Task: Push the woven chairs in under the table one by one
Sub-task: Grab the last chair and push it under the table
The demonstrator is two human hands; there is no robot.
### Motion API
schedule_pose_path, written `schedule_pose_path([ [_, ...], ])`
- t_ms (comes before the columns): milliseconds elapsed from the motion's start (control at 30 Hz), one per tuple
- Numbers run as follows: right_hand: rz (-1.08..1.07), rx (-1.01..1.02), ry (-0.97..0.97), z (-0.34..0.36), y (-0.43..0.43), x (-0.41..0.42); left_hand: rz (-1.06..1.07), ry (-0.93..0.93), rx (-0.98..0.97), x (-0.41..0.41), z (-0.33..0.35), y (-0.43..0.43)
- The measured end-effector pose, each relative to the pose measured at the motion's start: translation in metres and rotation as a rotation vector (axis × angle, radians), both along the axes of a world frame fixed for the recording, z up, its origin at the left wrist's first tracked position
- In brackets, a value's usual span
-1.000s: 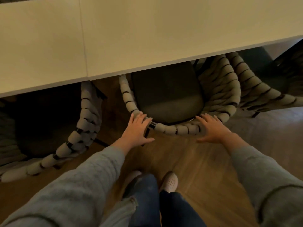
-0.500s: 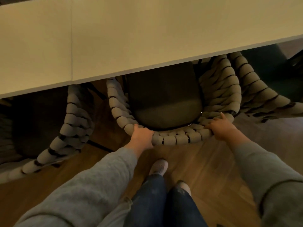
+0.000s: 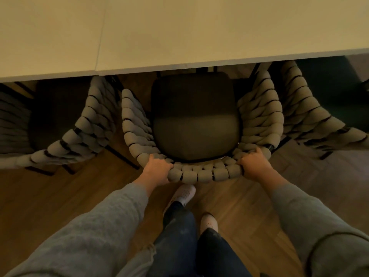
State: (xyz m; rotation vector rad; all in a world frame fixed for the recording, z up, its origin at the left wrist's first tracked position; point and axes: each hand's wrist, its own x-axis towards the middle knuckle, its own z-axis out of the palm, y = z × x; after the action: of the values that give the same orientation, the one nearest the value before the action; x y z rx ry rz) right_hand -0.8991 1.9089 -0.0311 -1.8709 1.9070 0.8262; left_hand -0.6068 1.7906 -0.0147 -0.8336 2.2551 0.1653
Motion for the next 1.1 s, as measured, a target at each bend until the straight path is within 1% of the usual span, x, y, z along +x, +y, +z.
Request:
schedule_pose_path([
  [133, -0.013, -0.004, -0.051, -0.004, 0.008, 0.01, -0.007, -0.041, 0.029, 0.009, 0.009, 0.007],
  [300, -0.014, -0.034, -0.073, -0.004, -0.006, 0.011, -0.005, -0.074, 0.044, 0.008, 0.013, -0.007],
  [900, -0.085, -0.062, -0.036, -0.005, -0.079, 0.004, 0.07, -0.089, -0.019, -0.01, -0.004, -0.085],
  [1100, -0.094, -0.081, -0.034, -0.006, -0.081, 0.004, 0.041, -0.097, -0.037, -0.011, -0.007, -0.087],
])
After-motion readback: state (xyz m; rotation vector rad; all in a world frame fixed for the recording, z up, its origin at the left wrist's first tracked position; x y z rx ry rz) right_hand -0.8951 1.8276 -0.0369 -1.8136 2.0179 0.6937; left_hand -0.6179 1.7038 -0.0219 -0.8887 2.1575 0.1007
